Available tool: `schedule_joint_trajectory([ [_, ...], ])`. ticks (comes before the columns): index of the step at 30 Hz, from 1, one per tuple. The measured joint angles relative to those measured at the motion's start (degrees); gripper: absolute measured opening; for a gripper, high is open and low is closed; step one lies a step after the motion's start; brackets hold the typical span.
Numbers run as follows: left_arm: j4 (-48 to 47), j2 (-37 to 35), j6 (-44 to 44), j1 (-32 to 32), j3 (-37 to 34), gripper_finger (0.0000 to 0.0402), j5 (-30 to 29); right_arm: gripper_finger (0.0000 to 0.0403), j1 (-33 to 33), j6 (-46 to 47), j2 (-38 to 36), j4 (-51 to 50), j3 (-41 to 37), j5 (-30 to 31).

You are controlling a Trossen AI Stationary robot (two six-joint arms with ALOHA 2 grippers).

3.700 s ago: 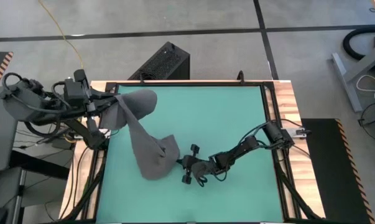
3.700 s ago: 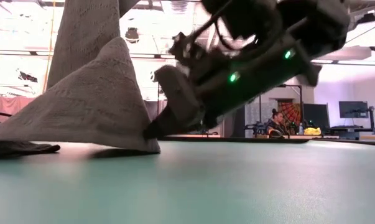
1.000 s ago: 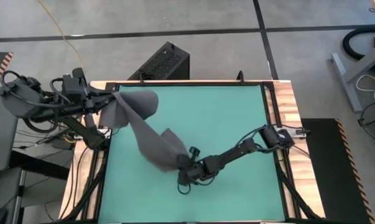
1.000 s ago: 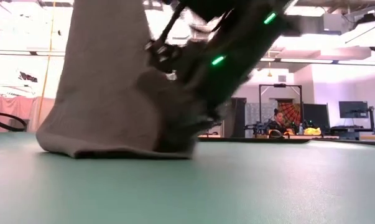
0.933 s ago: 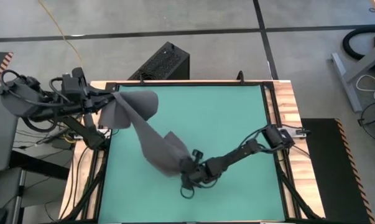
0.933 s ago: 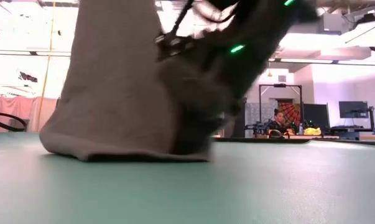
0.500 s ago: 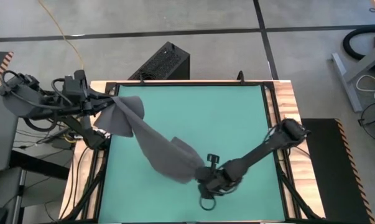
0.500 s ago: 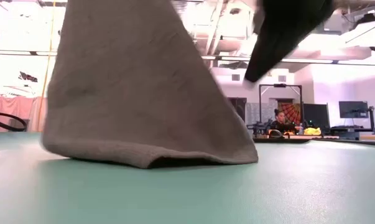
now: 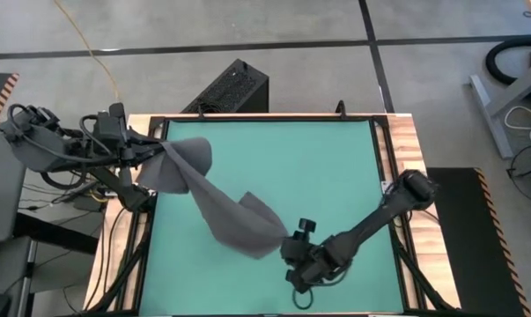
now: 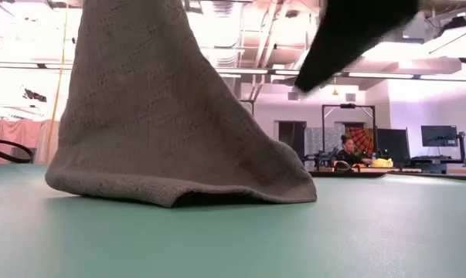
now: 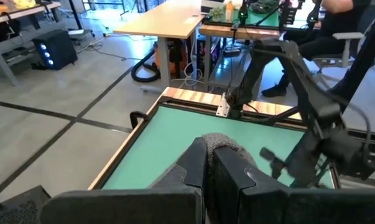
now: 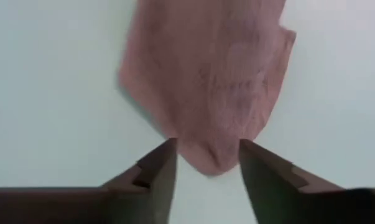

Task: Roll towel
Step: Fold the gray towel

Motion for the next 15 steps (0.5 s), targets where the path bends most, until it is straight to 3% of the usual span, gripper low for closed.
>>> schedule_joint_trajectory([
  [5,0.0,-0.1,0.22,0.0,0.0,0.0,-0.04,0.0257,-0.25,3.71,5.57,3.45,0.01,4.34],
  [15,0.0,-0.14,0.2,0.0,0.0,0.0,-0.09,0.0244,-0.67,9.02,13.31,6.82,0.04,18.27],
])
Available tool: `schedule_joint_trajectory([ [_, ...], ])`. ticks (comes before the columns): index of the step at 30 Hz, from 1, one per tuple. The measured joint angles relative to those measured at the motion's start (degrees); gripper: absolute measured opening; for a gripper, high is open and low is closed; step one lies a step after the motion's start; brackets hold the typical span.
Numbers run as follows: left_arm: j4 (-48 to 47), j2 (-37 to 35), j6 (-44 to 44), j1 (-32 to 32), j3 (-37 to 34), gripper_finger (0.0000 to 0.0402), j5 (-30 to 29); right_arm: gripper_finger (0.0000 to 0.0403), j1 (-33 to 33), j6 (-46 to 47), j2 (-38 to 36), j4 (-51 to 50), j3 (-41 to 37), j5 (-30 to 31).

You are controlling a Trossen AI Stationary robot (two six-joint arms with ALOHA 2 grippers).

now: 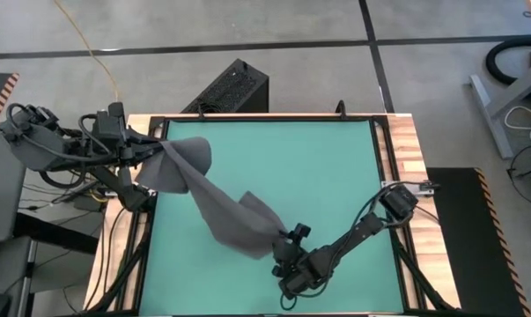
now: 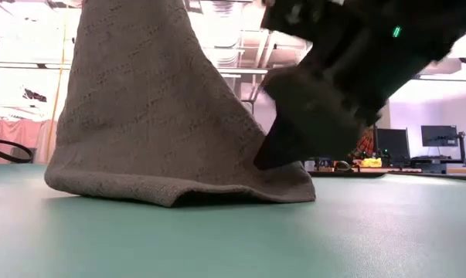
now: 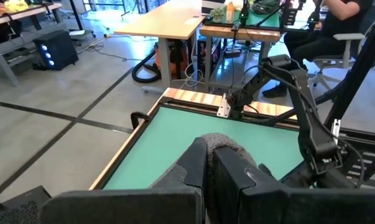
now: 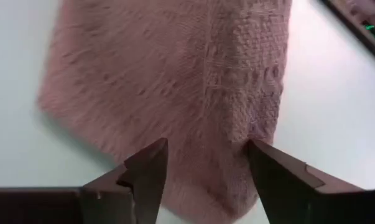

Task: Roll towel
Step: Fold the gray towel

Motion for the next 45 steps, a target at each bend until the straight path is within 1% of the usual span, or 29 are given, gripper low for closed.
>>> schedule_joint_trajectory([
  [2,0.0,0.0,0.0,0.02,0.0,0.0,0.0,0.0222,-0.49,0.02,0.59,0.68,-0.02,1.39],
  [3,0.0,0.0,0.0,0.0,0.0,0.0,0.0,0.0202,-0.77,0.0,0.68,0.82,0.1,1.62],
  [4,0.0,0.0,0.0,0.02,0.0,0.0,0.0,0.0175,-1.0,-0.23,0.64,0.59,0.38,1.72],
  [7,0.0,0.0,0.02,0.01,0.0,0.0,-0.04,0.0058,-1.23,-3.0,-0.83,-1.99,1.2,1.7],
  [8,0.0,0.0,0.03,0.0,0.0,0.0,-0.04,0.003,-1.21,-4.84,-1.9,-3.55,1.58,1.37],
  [9,0.0,0.0,0.03,0.01,0.0,0.0,-0.04,0.0021,-1.06,-6.18,-3.3,-5.63,2.17,0.83],
  [11,-0.02,0.0,0.04,0.0,0.0,0.0,-0.02,0.002,-0.65,-6.53,-6.86,-12.07,3.96,-1.31],
  [14,-0.18,0.0,0.04,0.0,0.0,0.0,-0.02,0.0013,-0.12,-6.36,-13.3,-25.53,7.12,-6.94],
  [17,-0.34,0.0,0.05,0.02,0.0,0.0,0.75,0.0007,0.68,-6.45,-20.37,-35.3,9.68,-12.96],
  [20,-0.84,-0.02,0.07,0.02,0.0,0.0,3.58,0.0007,1.57,-7.99,-28.09,-40.75,10.73,-20.47],
  [23,-3.62,0.03,-0.46,0.0,0.0,0.0,8.5,0.0007,2.68,-9.55,-35.12,-46.05,10.73,-28.1],
  [25,-7.17,0.45,-3.01,0.0,0.02,0.0,11.99,0.0007,3.72,-9.1,-38.88,-50.12,10.72,-29.15],
  [27,-12.22,1.26,-6.56,0.01,-0.4,0.0,15.26,0.0007,4.85,-9.1,-42.13,-53.78,10.69,-28.66],
  [29,-12.74,1.43,-8.56,0.02,-3.5,0.0,18.23,0.0007,5.37,-9.44,-45.03,-55.26,9.88,-26.27],
  [31,-11.98,1.17,-5.86,0.05,-8.04,0.0,21.75,0.0007,5.16,-12.53,-48.06,-54.57,7.95,-23.42],
  [32,-11.11,1.24,-4.63,0.17,-10.06,0.0,22.54,0.0007,4.56,-14.16,-49.3,-54.73,7.16,-22.13],
  [35,-12.58,1.16,-3.42,2.27,-17.29,0.0,22.6,0.0007,1.54,-19.24,-52.7,-54.96,3.85,-18.82],
  [37,-12.86,0.96,-2.31,5.35,-22.29,0.0,22.31,0.0007,-1.38,-22.65,-55.25,-55.13,1.01,-17.35],
  [39,-12.95,-0.35,0.08,9.28,-27.38,0.0,21.96,0.0007,-5.62,-27.12,-58.03,-55.02,-2.03,-15.91],
  [41,-12.95,-2.9,2.0,14.38,-31.52,0.0,19.98,0.0007,-10.7,-32.37,-60.66,-55.17,-5.03,-13.92],
  [43,-12.6,-5.88,5.52,20.91,-34.83,0.0,18.51,0.0007,-16.11,-38.17,-62.6,-54.84,-7.07,-10.03],
  [45,-10.32,-8.11,11.68,27.34,-36.92,0.0,17.59,0.0007,-21.17,-44.35,-63.89,-52.38,-7.78,-4.18],
])
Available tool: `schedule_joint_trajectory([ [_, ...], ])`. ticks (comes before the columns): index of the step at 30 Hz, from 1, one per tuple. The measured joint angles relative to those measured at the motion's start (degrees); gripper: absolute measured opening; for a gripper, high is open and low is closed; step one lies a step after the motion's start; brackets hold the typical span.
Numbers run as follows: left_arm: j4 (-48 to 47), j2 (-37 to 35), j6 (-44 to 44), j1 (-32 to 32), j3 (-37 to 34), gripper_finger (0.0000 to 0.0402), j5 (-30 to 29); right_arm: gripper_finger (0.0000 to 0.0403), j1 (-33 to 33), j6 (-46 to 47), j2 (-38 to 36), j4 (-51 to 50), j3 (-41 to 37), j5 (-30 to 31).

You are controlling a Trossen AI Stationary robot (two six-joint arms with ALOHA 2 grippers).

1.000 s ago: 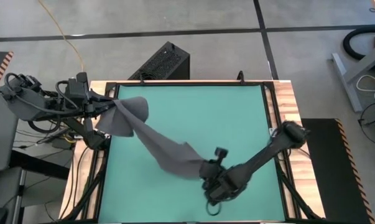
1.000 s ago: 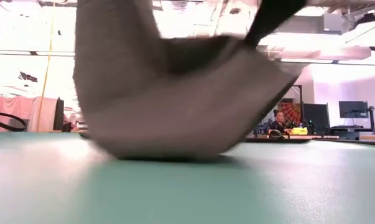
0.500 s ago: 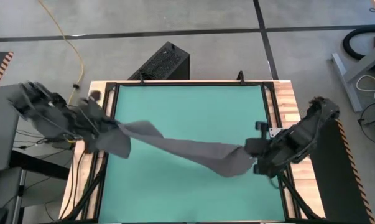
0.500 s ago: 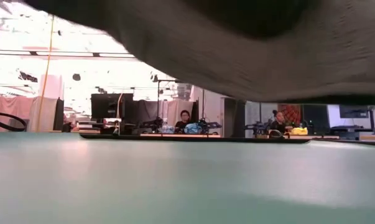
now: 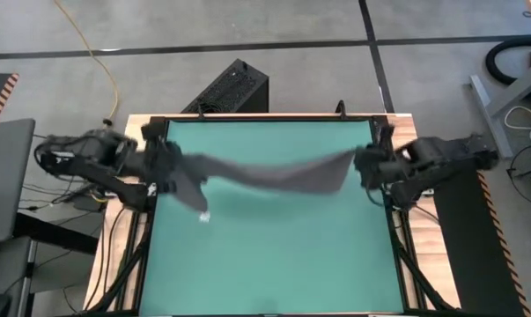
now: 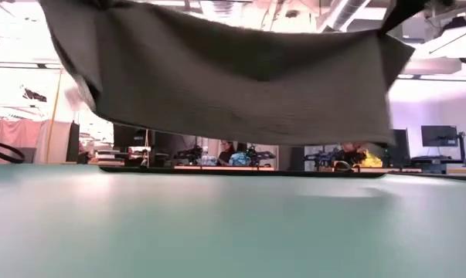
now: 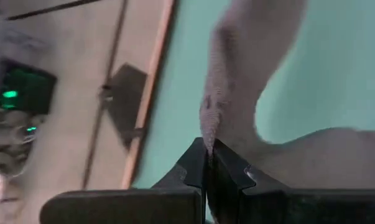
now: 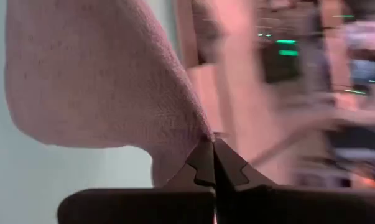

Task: Roll towel
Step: Fold the gray towel

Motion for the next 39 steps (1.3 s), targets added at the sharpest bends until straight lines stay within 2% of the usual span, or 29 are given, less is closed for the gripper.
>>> schedule_joint_trajectory([
  [2,3.52,-1.88,7.1,5.19,-0.66,0.0,0.5,0.0007,-3.8,-5.19,-1.47,5.06,-0.03,2.86],
  [3,5.67,-2.74,10.13,6.93,-0.67,0.0,1.32,0.0007,-5.2,-7.32,-2.04,8.32,-0.02,1.88],
  [5,9.94,-3.89,13.17,8.22,-1.69,0.0,4.41,0.0007,-6.71,-9.5,-2.52,14.04,-0.65,-6.09],
  [7,14.12,-4.48,12.53,6.3,-5.47,0.0,9.88,0.0007,-5.4,-8.38,-2.36,15.97,-3.83,-14.93],
  [9,17.56,-4.29,9.12,1.95,-12.63,0.0,14.29,0.0007,-1.6,-2.79,-1.4,17.04,-9.52,-20.67],
  [12,23.92,-2.86,1.51,-5.12,-27.28,0.0,17.94,0.0006,6.16,9.2,1.25,20.66,-20.75,-27.22],
  [14,30.83,-1.81,-4.85,-9.76,-37.05,0.0,21.54,0.0006,13.09,19.0,3.82,28.18,-29.13,-31.5],
  [16,38.83,0.49,-10.93,-14.61,-45.69,0.0,23.45,0.0006,20.56,26.92,6.78,40.26,-35.76,-33.92],
  [19,44.63,4.14,-18.86,-20.36,-52.99,0.0,21.36,0.0006,30.75,33.36,14.12,57.7,-41.32,-35.75],
  [21,46.36,6.52,-23.35,-22.97,-54.83,0.0,21.4,0.0006,35.58,38.48,19.18,62.29,-40.93,-34.7],
  [24,45.61,9.49,-25.4,-26.08,-54.26,0.0,22.94,0.0006,39.3,44.63,25.67,59.91,-36.51,-33.85],
  [30,45.48,11.13,-25.54,-29.21,-51.39,0.0,25.0,0.001,41.18,45.95,34.9,51.68,-26.07,-37.14],
  [34,43.56,11.15,-26.49,-29.17,-49.99,0.0016,28.47,0.0042,40.99,47.18,38.27,46.14,-18.96,-39.13],
  [39,36.44,11.15,-27.27,-29.07,-46.86,0.0067,28.62,0.0088,40.72,47.01,39.02,36.76,-10.27,-40.37],
])
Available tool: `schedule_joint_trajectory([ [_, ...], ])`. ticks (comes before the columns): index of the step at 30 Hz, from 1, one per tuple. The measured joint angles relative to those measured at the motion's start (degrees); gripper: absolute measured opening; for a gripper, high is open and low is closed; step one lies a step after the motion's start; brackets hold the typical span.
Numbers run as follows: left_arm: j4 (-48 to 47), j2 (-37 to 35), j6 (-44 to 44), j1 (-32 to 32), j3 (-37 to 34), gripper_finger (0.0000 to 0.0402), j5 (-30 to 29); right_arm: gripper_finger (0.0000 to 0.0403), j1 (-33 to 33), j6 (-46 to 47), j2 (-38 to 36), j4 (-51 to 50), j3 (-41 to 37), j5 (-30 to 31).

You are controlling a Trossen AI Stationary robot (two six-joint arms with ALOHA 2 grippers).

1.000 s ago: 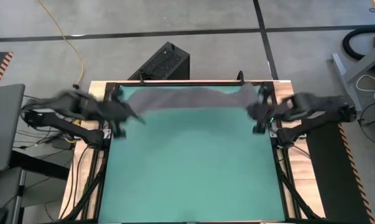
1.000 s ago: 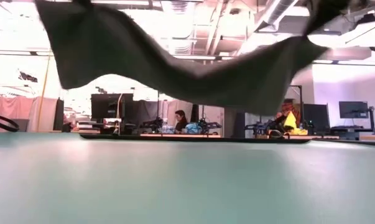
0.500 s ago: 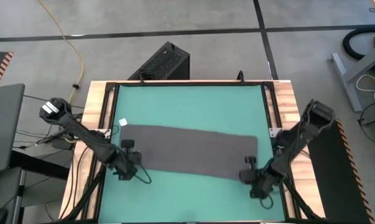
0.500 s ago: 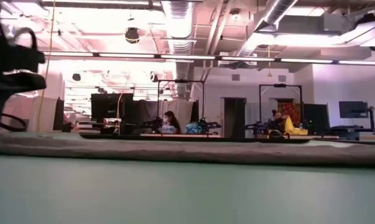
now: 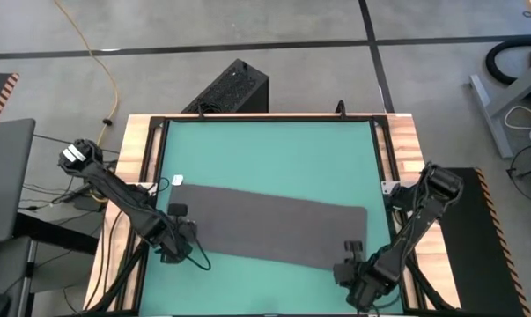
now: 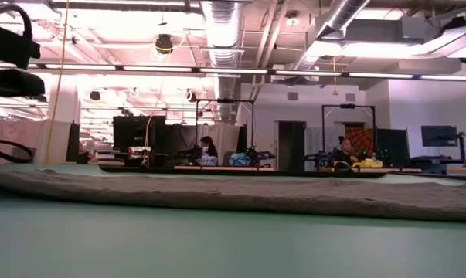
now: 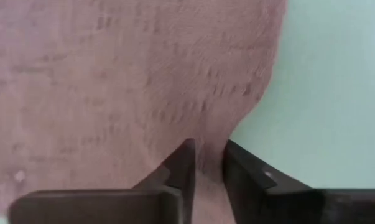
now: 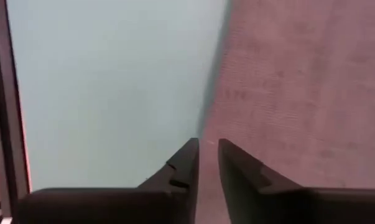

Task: Roll towel
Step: Fold the gray towel

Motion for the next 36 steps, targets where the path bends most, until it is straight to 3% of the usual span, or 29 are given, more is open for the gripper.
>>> schedule_joint_trajectory([
  [5,-1.71,0.0,-0.83,0.02,2.53,0.0119,-0.41,0.0119,0.37,0.0,-0.94,-8.05,5.93,0.81],
  [8,0.58,0.0,0.01,0.02,3.21,0.0137,-1.5,0.0129,0.23,1.32,-0.92,-11.18,6.42,6.35],
  [11,0.97,0.0,1.99,0.02,3.23,0.0143,-3.94,0.0131,-1.63,1.95,-0.85,-10.06,3.79,10.77],
  [16,0.63,0.09,0.54,3.14,0.06,0.0141,-10.63,0.0121,-6.2,0.15,-0.79,-2.29,-4.27,11.44],
  [21,2.17,0.09,0.51,9.96,-5.95,0.0116,-9.77,0.0089,-8.35,-0.59,-0.88,9.87,-12.83,8.68],
  [25,6.71,0.01,2.83,15.72,-10.05,0.0085,-7.09,0.0056,-6.5,5.09,-1.22,15.76,-16.75,5.39],
  [30,15.21,-0.06,8.71,22.52,-12.93,0.0043,-9.81,0.0026,-1.34,10.94,-1.08,19.06,-14.29,0.91],
  [36,16.2,0.23,16.96,33.22,-12.04,0.0003,-17.26,0.0024,0.94,8.94,-0.59,18.12,-6.92,-0.16],
])
